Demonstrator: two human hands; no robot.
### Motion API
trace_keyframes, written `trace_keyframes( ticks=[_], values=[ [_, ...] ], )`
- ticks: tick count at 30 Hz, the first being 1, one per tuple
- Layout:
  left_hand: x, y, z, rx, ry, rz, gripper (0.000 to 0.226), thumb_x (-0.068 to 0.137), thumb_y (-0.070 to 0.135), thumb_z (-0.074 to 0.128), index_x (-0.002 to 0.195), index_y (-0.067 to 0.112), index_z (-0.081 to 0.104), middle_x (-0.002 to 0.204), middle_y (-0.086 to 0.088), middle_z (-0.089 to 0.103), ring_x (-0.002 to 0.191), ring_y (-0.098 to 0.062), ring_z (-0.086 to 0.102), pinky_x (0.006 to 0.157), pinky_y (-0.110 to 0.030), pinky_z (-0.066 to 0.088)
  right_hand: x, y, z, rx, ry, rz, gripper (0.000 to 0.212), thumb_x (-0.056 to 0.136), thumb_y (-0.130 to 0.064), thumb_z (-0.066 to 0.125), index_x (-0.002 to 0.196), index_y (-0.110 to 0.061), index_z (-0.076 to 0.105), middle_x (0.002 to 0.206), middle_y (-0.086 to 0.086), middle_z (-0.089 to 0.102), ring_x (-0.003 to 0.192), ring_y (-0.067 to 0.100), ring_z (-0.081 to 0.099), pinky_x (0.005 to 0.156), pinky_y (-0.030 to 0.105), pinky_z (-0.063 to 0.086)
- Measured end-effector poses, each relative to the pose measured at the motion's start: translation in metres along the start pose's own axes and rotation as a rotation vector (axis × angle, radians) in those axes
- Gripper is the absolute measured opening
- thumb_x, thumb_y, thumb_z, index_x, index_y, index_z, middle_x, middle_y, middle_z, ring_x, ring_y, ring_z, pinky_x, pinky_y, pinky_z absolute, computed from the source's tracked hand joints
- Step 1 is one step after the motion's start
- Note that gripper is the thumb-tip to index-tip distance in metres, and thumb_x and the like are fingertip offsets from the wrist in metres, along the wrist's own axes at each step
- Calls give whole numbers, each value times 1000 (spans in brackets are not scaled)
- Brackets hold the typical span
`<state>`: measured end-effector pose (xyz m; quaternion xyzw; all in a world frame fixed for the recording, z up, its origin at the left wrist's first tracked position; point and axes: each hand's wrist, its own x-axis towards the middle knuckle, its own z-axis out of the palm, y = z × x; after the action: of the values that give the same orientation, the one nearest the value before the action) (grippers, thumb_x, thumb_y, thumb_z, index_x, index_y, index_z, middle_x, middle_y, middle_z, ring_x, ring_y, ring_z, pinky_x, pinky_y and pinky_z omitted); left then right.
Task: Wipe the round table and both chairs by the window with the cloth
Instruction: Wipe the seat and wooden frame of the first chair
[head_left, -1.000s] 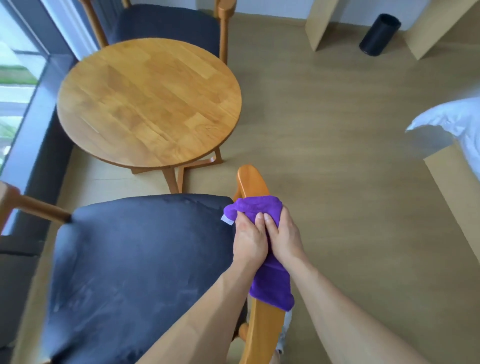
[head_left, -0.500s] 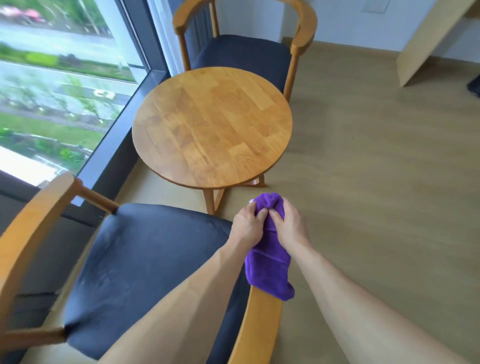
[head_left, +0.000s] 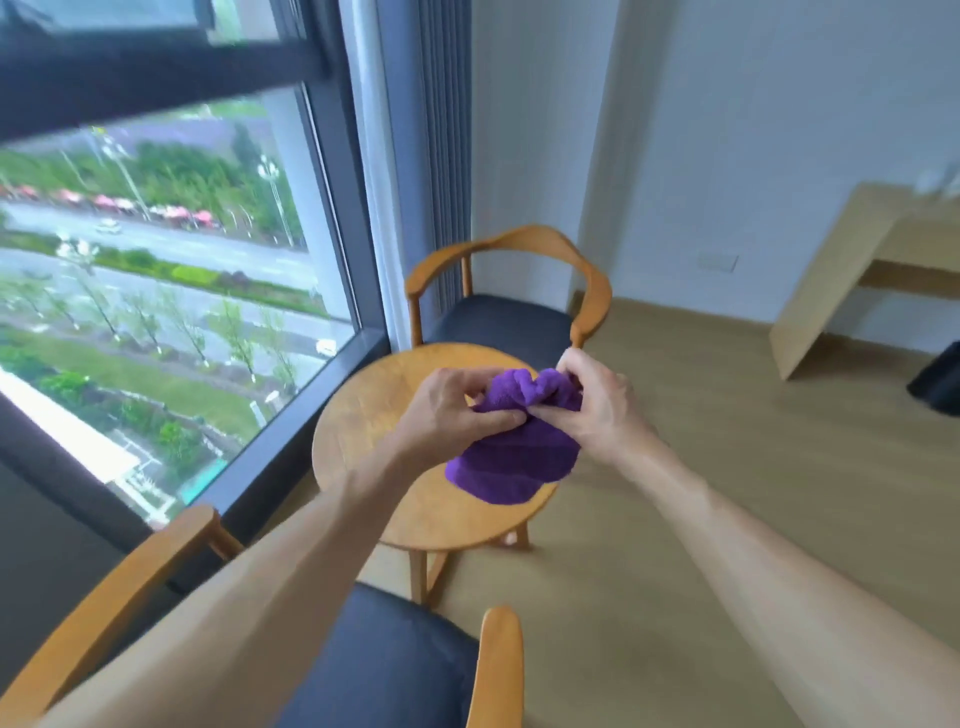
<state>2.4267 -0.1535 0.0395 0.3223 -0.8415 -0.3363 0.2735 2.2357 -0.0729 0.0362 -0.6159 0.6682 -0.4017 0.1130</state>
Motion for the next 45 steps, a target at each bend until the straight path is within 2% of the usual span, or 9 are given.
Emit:
trace_keyframes(
  ticks=[3, 9, 13, 17, 21, 26, 31, 36, 45],
  values=[
    [12, 55, -48, 93, 87, 34, 42, 70, 36, 87, 63, 20, 49, 57, 12, 43, 52, -5, 38, 50, -20, 31, 23, -54, -50, -34, 49, -106, 47, 66, -36, 85, 84, -23, 44, 68, -12, 51, 64, 5, 48, 59, 24, 37],
    [-5, 149, -116, 131, 72, 213, 50, 68, 42, 89, 103, 26, 58, 86, 10, 64, 75, -3, 58, 72, -20, 47, 7, -153, -144, -239, 51, -288, 24, 73, -45, 78, 76, -29, 61, 66, -12, 57, 65, 7, 52, 60, 24, 35],
    [-33, 199, -145, 315, 17, 312, 28, 73, 54, 81, 67, 36, 59, 62, 10, 58, 57, -1, 54, 52, -12, 37, -31, -193, -191, -356, 95, -268, 39, 67, -57, 78, 68, -20, 64, 68, -3, 56, 67, 16, 54, 60, 30, 39],
    [-54, 226, -143, 311, 48, 395, 39, 71, 52, 81, 67, 28, 51, 63, 7, 54, 57, -2, 49, 52, -15, 38, -71, -205, -228, -207, -45, -128, 44, 57, -60, 81, 73, -20, 72, 66, -5, 70, 63, 11, 65, 60, 29, 50],
    [-67, 246, -128, 288, 13, 379, 38, 71, 47, 82, 79, 23, 53, 75, 3, 61, 63, -6, 52, 60, -25, 46, -96, -197, -261, -163, -141, -67, 43, 62, -51, 84, 78, -15, 70, 67, 3, 67, 63, 8, 59, 64, 29, 46],
    [-63, 281, -112, 145, -147, 348, 35, 76, 58, 74, 98, 33, 60, 87, 7, 69, 80, -13, 67, 70, -31, 59, -102, -174, -296, -290, -70, -117, 35, 65, -56, 80, 72, -27, 61, 66, -9, 66, 61, 6, 59, 58, 17, 43],
    [-25, 321, -82, 596, 1, 452, 23, 90, 47, 63, 98, 25, 62, 84, 6, 62, 82, -20, 59, 71, -34, 50, -93, -146, -347, -516, -32, -142, 51, 63, -61, 77, 67, -21, 45, 59, -5, 56, 55, 8, 48, 55, 29, 38],
    [18, 357, -31, 876, 150, 494, 24, 94, 48, 58, 101, 27, 49, 86, 0, 61, 80, -29, 61, 68, -41, 53, -86, -113, -408, -677, -132, -94, 34, 71, -53, 76, 70, -24, 60, 67, -7, 63, 66, 8, 59, 60, 29, 46],
    [110, 379, 40, 715, 92, 393, 28, 91, 55, 59, 93, 27, 53, 85, 4, 62, 87, -26, 58, 70, -39, 50, -57, -23, -469, -284, -170, 146, 22, 86, -38, 69, 90, -17, 72, 84, 2, 76, 80, 20, 73, 81, 39, 57]
  ],
)
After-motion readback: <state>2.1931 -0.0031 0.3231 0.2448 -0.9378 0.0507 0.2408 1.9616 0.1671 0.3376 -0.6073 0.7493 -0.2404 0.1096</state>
